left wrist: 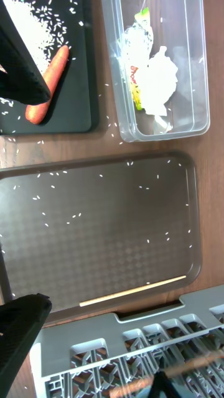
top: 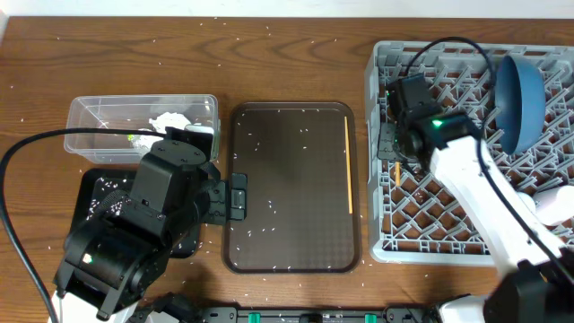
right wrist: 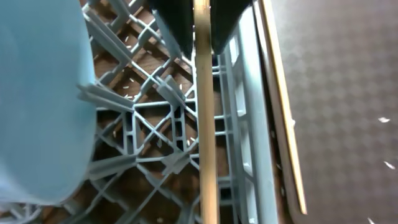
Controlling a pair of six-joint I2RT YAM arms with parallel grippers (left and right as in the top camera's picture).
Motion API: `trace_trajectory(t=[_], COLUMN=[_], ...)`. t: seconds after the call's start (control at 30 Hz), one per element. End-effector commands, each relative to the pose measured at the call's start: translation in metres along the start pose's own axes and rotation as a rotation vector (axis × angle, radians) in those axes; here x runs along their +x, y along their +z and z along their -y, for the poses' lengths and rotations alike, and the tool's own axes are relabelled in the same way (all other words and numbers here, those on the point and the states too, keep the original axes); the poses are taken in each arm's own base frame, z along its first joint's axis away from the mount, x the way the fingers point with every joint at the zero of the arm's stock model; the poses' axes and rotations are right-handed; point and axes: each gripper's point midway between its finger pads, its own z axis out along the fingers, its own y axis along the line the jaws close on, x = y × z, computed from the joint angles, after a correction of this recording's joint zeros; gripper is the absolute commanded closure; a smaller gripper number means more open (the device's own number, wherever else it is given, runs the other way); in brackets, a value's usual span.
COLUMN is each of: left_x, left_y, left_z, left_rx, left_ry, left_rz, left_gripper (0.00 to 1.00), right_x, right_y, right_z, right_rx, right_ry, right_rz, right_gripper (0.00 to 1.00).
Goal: Sort waste into correct bins and load items into the dishwasher rack
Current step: 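Close the right gripper on the chopsticks and lift them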
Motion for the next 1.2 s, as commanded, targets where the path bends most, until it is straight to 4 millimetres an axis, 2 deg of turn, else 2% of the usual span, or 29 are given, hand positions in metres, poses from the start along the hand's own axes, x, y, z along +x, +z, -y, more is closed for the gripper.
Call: trace_trajectory(t=[0.0,0.03,0.17,0.23,0.27,0.37,0.47,0.6,0.73,0.93,1.17], left_x=[-0.005,-0.005,-0.005,-0.005,-0.005,-0.005,-0.005,-0.005,-0.005,-0.005,-0.005], left_y=[-0.004,-0.004,-0.004,-0.004,-0.004,-0.004,-0.004,-0.004,-0.004,-0.004,-0.004], left_z=[-0.002,-0.002,-0.002,-0.002,-0.002,-0.002,-0.002,-0.002,-0.002,-0.002,-0.002], left_rx=[-0.009,-0.009,-0.009,-0.009,-0.009,-0.009,-0.009,-0.009,-0.009,-0.009,-0.009], left_ry=[-0.006,-0.006,-0.006,-0.006,-0.006,-0.006,-0.006,-0.006,-0.006,-0.006,-0.006], left_rz=[0.018,0.018,0.018,0.018,0.018,0.018,0.018,0.018,0.018,0.018,0.018], left_gripper=[0.02,0.02,0.02,0.02,0.02,0.02,0.02,0.02,0.02,0.02,0.02], right_x=[0.003,0.004,0.005,0.007,0.010,0.020,0.030,0.038,0.039,0.035,0.034], right_y=[0.005,0.002,-0.017,-0.024,-0.026,-0.025,-0.010,0.021,0.054,0.083,0.105], right_z=[-0.007,-0.013,-0.043,-0.059,-0.069,-0.092,-0.101,-0.103,-0.107,-0.113,-0.091], right_rx=[-0.012,-0.038,-0.125,-0.154,-0.169,-0.186,-0.125,-0.045,-0.026,-0.003,0.067], right_ry=[-0.081,-0.096,-0.148,-0.184,-0.199,-0.215,-0.189,-0.149,-0.122,-0.132,-0.102], right_rz=[-0.011,-0.008,0.044,0.070,0.079,0.080,0.067,0.030,-0.003,0.016,-0.018], right_gripper=[0.69,0.59,0.49,0.50,0.53,0.58,0.57,0.58,0.64,0.64,0.65])
